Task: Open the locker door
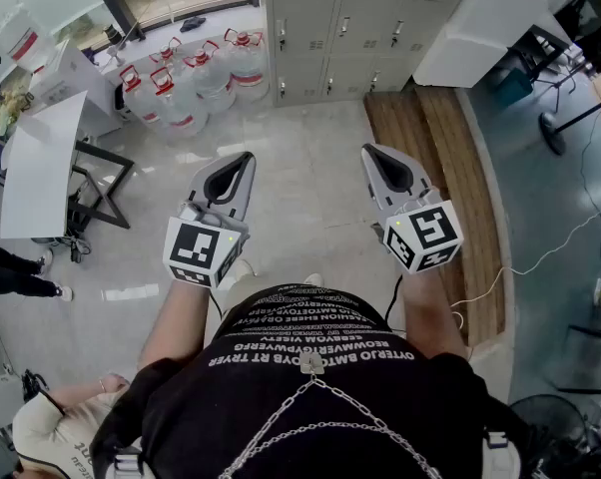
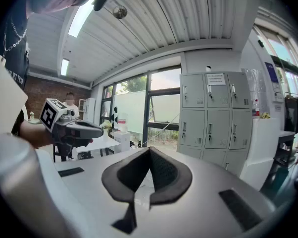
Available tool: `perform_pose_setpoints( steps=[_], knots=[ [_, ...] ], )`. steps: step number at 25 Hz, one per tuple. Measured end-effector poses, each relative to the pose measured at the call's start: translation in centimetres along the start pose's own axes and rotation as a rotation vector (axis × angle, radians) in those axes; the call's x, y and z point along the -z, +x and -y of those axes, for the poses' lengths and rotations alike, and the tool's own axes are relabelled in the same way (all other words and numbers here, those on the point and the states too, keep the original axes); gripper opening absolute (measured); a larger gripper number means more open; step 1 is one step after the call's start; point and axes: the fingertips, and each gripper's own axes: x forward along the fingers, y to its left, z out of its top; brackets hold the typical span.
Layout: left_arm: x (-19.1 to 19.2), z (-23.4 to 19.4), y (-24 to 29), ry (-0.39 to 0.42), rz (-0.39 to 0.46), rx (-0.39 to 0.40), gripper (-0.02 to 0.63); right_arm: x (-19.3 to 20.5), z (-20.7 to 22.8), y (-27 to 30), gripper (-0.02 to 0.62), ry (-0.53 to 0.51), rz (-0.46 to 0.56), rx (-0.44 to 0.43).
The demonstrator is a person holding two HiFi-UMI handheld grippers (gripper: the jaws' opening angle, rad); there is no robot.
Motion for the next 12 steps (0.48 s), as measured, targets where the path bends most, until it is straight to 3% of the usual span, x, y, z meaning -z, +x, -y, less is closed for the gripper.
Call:
perform_pose_setpoints(
  steps=[12],
  knots=[
    [0.6, 2.6, 1.0, 0.014, -0.077, -0.089, -0.002, 1.1, 3.8, -0.9, -0.003, 0.094, 0.086, -0.085]
  ],
)
